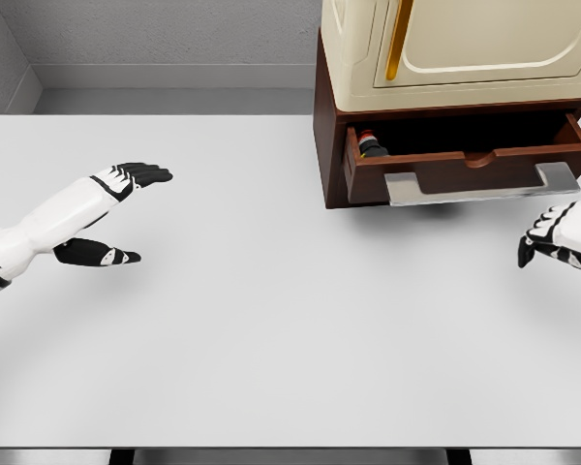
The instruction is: Put the switch into the drawer with left arm, and close the drawer with right arm
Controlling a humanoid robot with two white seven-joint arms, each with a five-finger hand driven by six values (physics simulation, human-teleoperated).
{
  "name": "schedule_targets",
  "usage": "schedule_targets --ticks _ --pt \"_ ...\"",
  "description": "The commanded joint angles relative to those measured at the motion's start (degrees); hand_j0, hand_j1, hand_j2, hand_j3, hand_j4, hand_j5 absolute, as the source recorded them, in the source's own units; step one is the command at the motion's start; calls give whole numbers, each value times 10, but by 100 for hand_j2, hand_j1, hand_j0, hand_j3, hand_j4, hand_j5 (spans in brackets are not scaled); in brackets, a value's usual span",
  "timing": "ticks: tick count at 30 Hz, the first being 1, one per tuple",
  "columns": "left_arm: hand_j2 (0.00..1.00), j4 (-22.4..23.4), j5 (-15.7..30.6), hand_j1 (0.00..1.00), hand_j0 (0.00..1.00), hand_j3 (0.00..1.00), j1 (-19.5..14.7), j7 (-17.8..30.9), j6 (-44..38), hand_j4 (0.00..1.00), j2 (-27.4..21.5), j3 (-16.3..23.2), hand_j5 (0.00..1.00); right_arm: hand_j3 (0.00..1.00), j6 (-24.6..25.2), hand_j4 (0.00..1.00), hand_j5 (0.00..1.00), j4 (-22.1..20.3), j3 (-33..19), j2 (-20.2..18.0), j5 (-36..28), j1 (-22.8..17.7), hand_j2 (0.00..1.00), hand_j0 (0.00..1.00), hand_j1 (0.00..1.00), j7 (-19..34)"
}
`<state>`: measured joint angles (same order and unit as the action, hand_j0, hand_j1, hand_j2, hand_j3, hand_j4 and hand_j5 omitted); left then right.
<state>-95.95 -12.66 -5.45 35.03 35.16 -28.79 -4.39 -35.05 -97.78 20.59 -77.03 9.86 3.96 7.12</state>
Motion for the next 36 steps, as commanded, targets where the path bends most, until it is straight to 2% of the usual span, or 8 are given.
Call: schedule_targets --ticks 1,7,17,36 --pt "100 0 5 100 100 100 0 0 -2 100 0 0 100 39 0 39 39 -12 0 0 -4 0 39 39 39 1" --pt "100 -1 6 100 100 100 0 0 -2 100 0 1 100 39 0 39 39 -34 1 7 -5 0 39 39 39 1" --pt "100 2 5 100 100 100 0 0 -2 100 0 0 100 40 0 40 40 -34 0 43 -6 22 40 40 40 1" --pt "100 2 6 100 100 100 0 0 -2 100 1 1 100 41 0 41 41 -34 1 86 14 40 41 41 41 2"
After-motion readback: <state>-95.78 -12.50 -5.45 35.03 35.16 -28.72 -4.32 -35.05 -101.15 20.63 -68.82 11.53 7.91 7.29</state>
